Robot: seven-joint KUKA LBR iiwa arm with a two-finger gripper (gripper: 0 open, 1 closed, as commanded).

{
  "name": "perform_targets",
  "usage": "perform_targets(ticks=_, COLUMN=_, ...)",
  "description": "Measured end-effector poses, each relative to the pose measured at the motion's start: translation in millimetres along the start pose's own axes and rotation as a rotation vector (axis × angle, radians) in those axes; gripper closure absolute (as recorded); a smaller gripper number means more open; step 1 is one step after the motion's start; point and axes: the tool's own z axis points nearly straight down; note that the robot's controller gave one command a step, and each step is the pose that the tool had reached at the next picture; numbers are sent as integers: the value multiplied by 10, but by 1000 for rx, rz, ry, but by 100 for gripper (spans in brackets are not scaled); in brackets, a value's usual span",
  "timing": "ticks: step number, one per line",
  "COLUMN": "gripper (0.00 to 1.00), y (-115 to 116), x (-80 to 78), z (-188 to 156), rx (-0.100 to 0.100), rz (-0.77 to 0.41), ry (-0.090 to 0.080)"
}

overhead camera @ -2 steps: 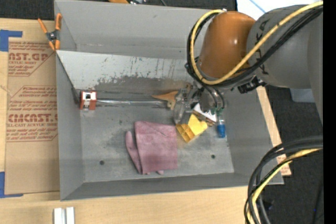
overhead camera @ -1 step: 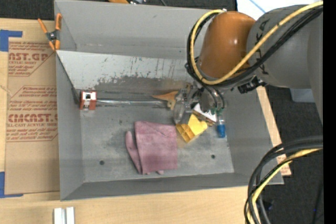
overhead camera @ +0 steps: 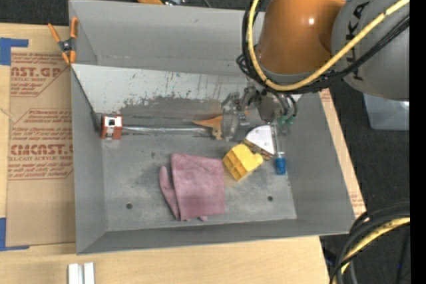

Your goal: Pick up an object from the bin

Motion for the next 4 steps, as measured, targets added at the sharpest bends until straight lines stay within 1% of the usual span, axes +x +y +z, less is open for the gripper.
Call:
perform_targets(ticks=1, gripper=100, y=45, x=22, z=223, rx=1, rz=-14, ry=-11)
perform_targets(ticks=2, gripper=100, y=74, x=-183, z=383, rx=2, rz=-235, ry=-19)
perform_targets(ticks=3, gripper=100, y=-66, x=4, z=548, rx=0, rz=-228, ry=-24)
perform_targets(ticks=4, gripper=100, y=-291, x=-106, z=441, rx=4, rz=-474, ry=-27)
